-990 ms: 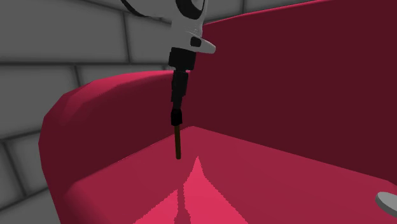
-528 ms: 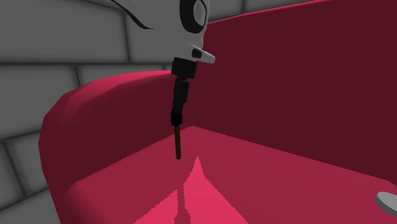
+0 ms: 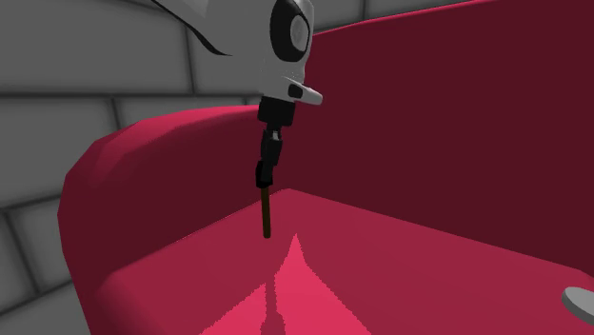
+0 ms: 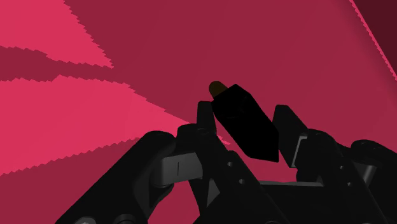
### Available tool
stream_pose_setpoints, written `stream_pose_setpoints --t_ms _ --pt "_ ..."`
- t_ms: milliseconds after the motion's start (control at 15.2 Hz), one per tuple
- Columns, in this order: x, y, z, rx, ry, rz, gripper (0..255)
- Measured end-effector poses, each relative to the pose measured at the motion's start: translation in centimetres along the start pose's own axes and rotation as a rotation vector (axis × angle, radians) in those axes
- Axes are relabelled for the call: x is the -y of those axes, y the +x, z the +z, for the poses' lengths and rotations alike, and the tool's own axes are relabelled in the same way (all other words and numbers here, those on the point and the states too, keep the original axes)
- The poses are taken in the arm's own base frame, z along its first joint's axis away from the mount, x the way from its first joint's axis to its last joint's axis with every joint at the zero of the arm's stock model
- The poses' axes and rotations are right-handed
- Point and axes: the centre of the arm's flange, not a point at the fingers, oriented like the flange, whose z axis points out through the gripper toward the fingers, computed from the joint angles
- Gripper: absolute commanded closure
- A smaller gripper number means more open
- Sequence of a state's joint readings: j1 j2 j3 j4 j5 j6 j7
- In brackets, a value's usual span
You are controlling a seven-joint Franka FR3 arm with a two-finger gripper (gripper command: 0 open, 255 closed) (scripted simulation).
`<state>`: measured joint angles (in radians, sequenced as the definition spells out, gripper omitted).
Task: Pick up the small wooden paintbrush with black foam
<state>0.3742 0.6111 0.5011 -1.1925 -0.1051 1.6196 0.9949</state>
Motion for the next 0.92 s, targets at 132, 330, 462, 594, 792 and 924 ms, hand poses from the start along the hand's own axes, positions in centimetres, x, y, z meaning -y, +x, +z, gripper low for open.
stream_pose_setpoints --t_ms 132,330,462,594,792,924 --pt "0.0 0.0 0.0 0.0 0.0 0.0 255" --pt "0.0 0.0 0.0 0.0 0.0 0.0 255" --pt "0.0 -0.1 -0.2 0.001 -0.001 0.0 255" --pt "-0.1 -0.4 -1.0 0.001 -0.001 0.0 255" --pt "-0.1 -0.6 -2.5 0.001 -0.001 0.0 255" --pt "0.1 -0.8 -3.6 0.001 -0.001 0.001 255"
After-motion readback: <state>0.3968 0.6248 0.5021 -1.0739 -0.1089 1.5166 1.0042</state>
